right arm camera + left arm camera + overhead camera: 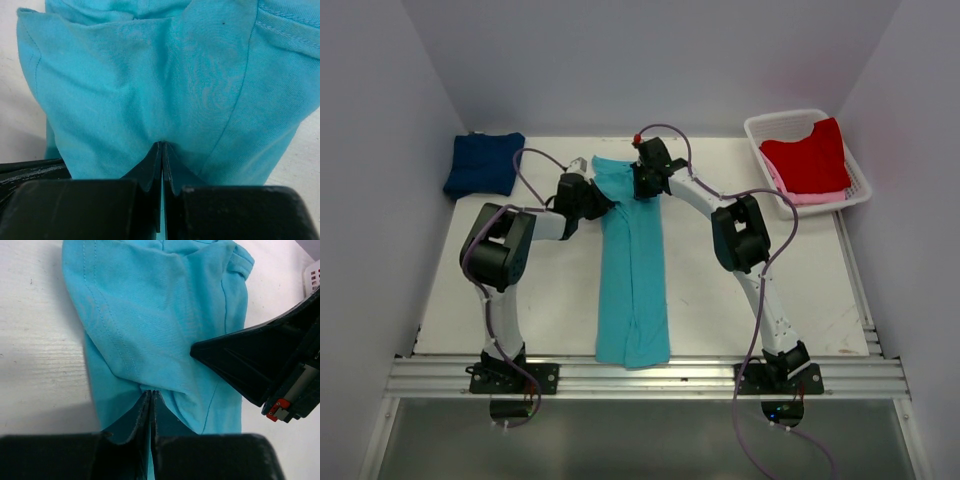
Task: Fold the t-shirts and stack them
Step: Fold the tshirt
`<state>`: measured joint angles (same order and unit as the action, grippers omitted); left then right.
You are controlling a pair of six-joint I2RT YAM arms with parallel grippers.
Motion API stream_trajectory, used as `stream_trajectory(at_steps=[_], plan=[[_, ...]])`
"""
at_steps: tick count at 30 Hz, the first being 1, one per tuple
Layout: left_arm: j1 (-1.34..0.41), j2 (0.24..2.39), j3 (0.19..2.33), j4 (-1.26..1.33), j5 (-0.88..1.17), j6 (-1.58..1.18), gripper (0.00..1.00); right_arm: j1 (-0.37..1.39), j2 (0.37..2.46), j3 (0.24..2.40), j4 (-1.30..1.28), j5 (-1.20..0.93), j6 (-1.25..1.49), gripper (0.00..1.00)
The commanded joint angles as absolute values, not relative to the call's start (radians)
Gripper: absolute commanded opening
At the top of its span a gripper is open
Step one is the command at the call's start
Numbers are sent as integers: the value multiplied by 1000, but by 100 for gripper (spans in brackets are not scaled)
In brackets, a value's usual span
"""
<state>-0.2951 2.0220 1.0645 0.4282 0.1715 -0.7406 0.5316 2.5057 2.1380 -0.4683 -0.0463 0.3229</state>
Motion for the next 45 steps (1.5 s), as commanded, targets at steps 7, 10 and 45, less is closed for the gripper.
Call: stream_trajectory(at_steps=[7,10,45], plan=[[-296,2020,1117,377,106,-718,21,537,2525,2100,-546,-51,308,0],[-296,2036,1127,377,115,-722,24,535,2525,2100,-548,-51,307,0],[-295,2039,1151,423,181,-730,0,535,2531,2071,-538,-45,295,0]])
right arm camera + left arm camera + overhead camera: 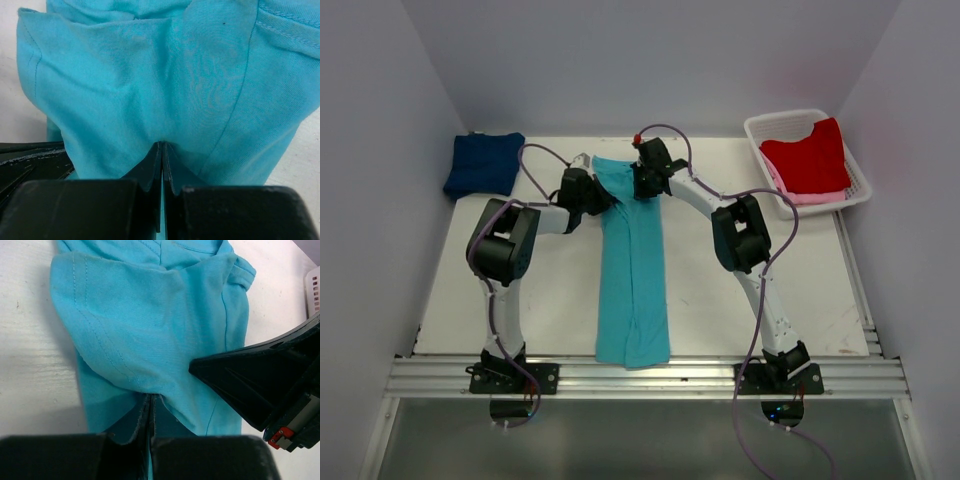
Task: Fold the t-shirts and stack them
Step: Fold the tshirt
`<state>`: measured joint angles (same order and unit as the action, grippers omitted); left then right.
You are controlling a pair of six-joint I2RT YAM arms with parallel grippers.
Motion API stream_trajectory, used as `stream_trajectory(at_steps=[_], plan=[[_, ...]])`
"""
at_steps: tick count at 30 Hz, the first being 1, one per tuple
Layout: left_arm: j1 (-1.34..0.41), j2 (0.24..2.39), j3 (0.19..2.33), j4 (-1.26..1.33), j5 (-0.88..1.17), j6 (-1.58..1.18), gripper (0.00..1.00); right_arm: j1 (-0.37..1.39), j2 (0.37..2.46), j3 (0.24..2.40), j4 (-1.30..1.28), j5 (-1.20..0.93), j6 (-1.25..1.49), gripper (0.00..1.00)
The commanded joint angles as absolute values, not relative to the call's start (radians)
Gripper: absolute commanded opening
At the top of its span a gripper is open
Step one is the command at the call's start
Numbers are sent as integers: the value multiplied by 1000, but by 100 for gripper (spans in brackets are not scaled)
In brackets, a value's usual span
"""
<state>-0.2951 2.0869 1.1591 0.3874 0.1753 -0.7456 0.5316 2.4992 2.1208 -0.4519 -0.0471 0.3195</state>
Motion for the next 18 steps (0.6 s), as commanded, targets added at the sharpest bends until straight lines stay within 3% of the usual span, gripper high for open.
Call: stream_trajectory(at_steps=[1,9,18], plan=[[-296,2020,1131,423,176,-726,0,535,2533,2071,-537,-46,295,0],[-295,1809,1029,345,109,-710,0,532,2537,2069,-534,-44,298,0],[-293,1763,1029,261,84,-696,0,532,2534,2066,-534,-46,298,0]])
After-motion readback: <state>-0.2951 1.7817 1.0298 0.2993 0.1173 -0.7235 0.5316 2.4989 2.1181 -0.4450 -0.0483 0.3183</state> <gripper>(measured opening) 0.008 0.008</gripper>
